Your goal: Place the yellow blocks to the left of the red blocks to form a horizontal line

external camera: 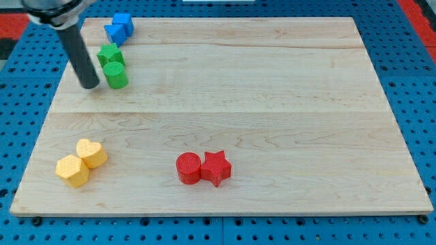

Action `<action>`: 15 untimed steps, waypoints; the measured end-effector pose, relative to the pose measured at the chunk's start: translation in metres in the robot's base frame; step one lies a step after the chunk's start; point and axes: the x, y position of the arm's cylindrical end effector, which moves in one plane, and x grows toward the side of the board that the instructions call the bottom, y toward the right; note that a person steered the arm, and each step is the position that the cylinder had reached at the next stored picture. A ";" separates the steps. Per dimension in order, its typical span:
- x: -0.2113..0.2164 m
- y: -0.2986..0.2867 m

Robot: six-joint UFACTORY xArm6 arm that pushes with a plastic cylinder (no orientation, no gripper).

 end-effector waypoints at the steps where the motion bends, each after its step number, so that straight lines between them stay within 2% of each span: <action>1: 0.046 -0.004; 2: 0.089 -0.016; 3: 0.122 0.003; 4: 0.126 0.073; 5: 0.136 0.104; 6: 0.138 0.075; 8: 0.137 -0.038; 10: 0.180 -0.011; 11: 0.182 -0.010; 12: 0.202 -0.022; 13: 0.226 0.012; 14: 0.227 0.046; 15: 0.226 0.121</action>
